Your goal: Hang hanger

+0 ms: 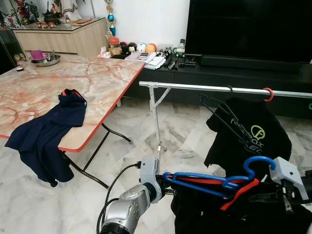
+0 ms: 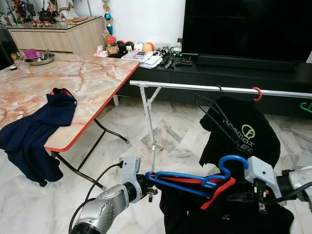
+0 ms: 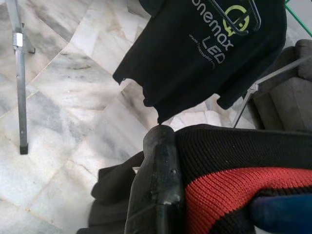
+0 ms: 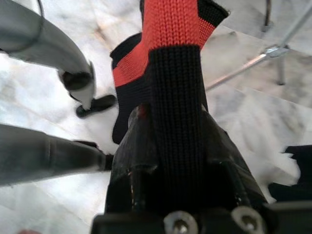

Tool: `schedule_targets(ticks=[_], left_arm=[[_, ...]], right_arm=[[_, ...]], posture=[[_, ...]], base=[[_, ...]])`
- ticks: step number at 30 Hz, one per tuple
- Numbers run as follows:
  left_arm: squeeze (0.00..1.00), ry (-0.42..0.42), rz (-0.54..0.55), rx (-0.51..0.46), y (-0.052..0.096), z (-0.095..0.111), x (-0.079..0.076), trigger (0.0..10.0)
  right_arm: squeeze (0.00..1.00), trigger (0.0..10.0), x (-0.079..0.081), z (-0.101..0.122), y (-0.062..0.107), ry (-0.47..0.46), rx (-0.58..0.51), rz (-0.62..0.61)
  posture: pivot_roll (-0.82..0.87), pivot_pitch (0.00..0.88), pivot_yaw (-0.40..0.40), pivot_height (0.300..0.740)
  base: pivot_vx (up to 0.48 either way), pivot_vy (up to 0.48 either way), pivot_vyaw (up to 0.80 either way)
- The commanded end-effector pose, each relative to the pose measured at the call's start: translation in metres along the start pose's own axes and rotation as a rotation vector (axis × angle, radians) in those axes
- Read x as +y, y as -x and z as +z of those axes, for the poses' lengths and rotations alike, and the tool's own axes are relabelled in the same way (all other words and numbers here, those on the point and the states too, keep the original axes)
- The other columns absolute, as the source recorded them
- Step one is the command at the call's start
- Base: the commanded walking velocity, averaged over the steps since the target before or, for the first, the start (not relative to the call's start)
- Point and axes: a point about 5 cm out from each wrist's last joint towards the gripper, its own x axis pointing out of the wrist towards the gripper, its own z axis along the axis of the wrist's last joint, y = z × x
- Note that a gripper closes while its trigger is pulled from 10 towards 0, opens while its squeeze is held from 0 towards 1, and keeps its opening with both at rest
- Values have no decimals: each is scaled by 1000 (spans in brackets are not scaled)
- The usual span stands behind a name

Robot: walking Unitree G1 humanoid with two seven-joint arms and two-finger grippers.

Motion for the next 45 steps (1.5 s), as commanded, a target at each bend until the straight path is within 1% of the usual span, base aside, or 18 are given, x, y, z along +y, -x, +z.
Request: schedule_targets(ticks=[1, 4, 5, 7, 10, 16, 21, 25, 27, 28, 29, 31, 34, 35, 36, 41, 42, 45], left_arm=[[0, -4, 80, -20, 9, 4, 20, 0], [0, -6, 75, -16, 9, 4, 19, 0], [0, -9, 75, -13, 9, 4, 19, 0], [0, -11, 76, -11, 9, 3, 19, 0], [0, -19, 80, -5, 9, 2, 20, 0], [0, -26, 84, -4, 9, 3, 21, 0], [0, -34, 93, -1, 10, 3, 23, 0], [0, -37, 98, -1, 10, 3, 24, 0], [0, -34, 103, -8, 10, 4, 25, 0], [0, -33, 103, -9, 10, 4, 25, 0], [0, -33, 104, -9, 10, 4, 25, 0], [0, -34, 104, -10, 11, 4, 25, 0], [0, -39, 104, -8, 11, 4, 26, 0], [0, -44, 102, -5, 11, 4, 26, 0], [0, -50, 99, -4, 11, 5, 26, 0], [0, -90, 76, 9, 12, 5, 26, 0], [0, -111, 68, 18, 12, 4, 25, 0], [0, -127, 65, 24, 12, 3, 25, 0]], right_arm=[[0, 0, -5, -20, 26, -26, 205, -94], [0, 0, -8, -25, 26, 6, 264, -130], [0, 0, -13, -23, 25, 21, 244, -187], [0, 0, -17, -20, 24, 25, 239, -222], [0, 0, -21, -25, 27, 79, 368, -264], [0, 0, -23, -31, 27, 133, 463, -278], [0, 0, -26, -30, 29, 187, 492, -298], [0, 0, -29, -26, 30, 164, 420, -325], [0, 0, -30, -14, 23, 75, 204, -322], [0, 0, -28, -12, 22, 51, 154, -298], [0, 0, -27, -12, 21, 46, 136, -278], [0, 0, -25, -15, 23, 68, 182, -258], [0, 0, -23, -25, 26, 90, 300, -239], [0, 0, -21, -31, 29, 107, 372, -216], [0, 0, -20, -33, 30, 109, 397, -203], [0, 0, -17, -39, 35, 122, 485, -158], [0, 0, -16, -41, 36, 129, 524, -132], [0, 0, -15, -43, 36, 132, 542, -116]], posture=[[30, 0, 6, 740], [31, 0, 6, 740], [31, 0, 8, 740], [32, 0, 9, 740], [31, 0, 9, 740], [34, 0, 9, 740], [32, 0, 8, 740], [33, 0, 7, 740], [34, 0, 6, 740], [35, 0, 6, 740], [36, 0, 7, 740], [34, 0, 9, 740], [33, 0, 10, 740], [32, 0, 11, 740], [33, 0, 10, 740], [33, 0, 10, 740], [35, 0, 10, 740], [35, 0, 10, 740]], base=[[0, 0, 0], [0, 0, 0], [0, 0, 0], [0, 0, 0], [0, 0, 0], [0, 0, 0], [0, 0, 0], [0, 0, 0], [0, 0, 0], [0, 0, 0], [0, 0, 0], [0, 0, 0], [0, 0, 0], [0, 0, 0], [0, 0, 0], [0, 0, 0], [0, 0, 0], [0, 0, 0]])
